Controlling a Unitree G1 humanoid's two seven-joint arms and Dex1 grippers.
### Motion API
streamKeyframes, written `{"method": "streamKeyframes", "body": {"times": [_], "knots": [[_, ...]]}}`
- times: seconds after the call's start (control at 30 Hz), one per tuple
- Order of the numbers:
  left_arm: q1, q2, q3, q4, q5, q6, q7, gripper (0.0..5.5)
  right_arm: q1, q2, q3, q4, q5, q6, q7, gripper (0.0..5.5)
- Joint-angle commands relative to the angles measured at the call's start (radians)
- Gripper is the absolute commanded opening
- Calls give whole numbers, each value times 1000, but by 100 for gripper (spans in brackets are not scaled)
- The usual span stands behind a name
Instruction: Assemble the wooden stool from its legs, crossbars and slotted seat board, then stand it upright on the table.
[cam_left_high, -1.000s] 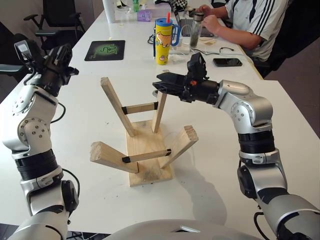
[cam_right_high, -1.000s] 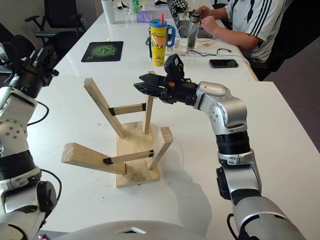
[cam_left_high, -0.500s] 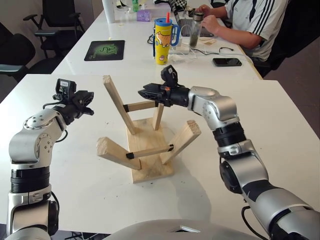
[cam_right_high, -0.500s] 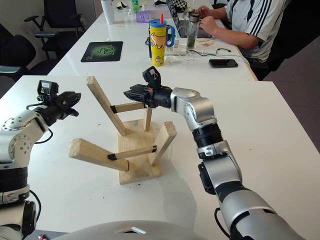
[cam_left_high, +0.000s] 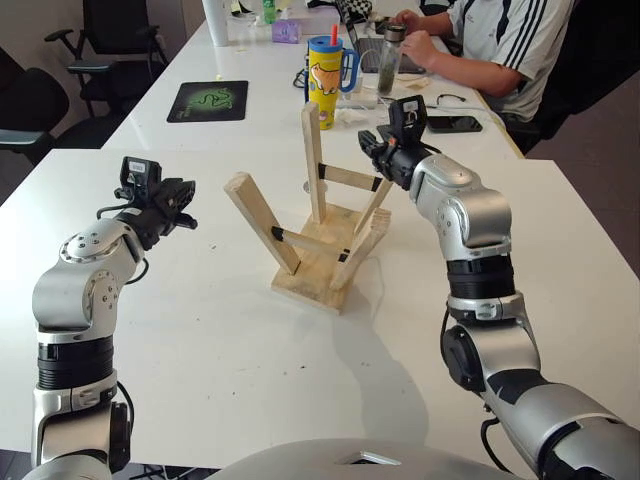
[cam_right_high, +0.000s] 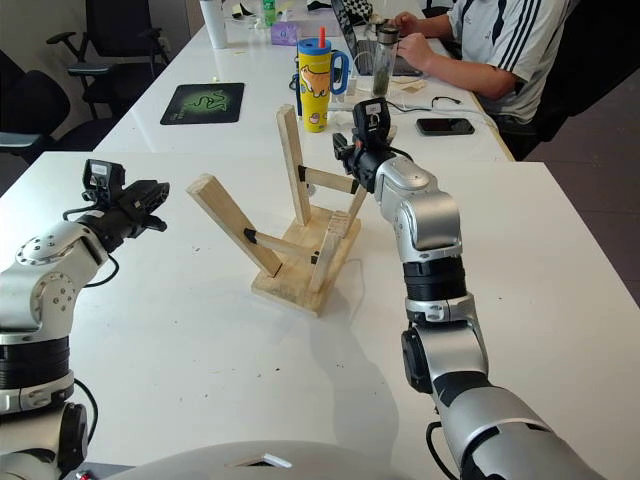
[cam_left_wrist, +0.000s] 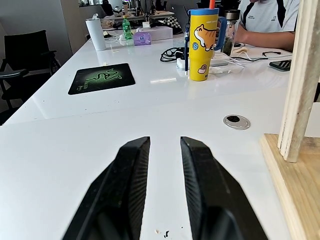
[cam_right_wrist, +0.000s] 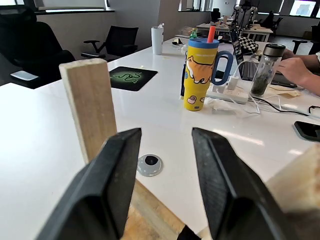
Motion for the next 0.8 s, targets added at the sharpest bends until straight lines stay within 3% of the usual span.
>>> {"method": "streamKeyframes", "body": {"times": [0.03, 0.13, 0.33, 0.53, 0.8], "knots": [[41, 19, -25, -48, 1, 27, -46, 116, -56, 19, -43, -192, 83, -32, 41, 189], [107, 75, -107, -122, 1, 30, -153, 116, -178, -50, -76, -154, 88, -155, 105, 189], [261, 192, -212, -308, -22, -25, -391, 116, -316, -210, -40, 370, -87, -472, 148, 189], [246, 136, -287, -351, -60, -37, -445, 116, -405, -215, 39, 915, -237, -771, 131, 189], [127, 12, -403, -160, 16, -114, -432, 116, -475, -235, 80, 1213, -337, -922, 152, 189]]}}
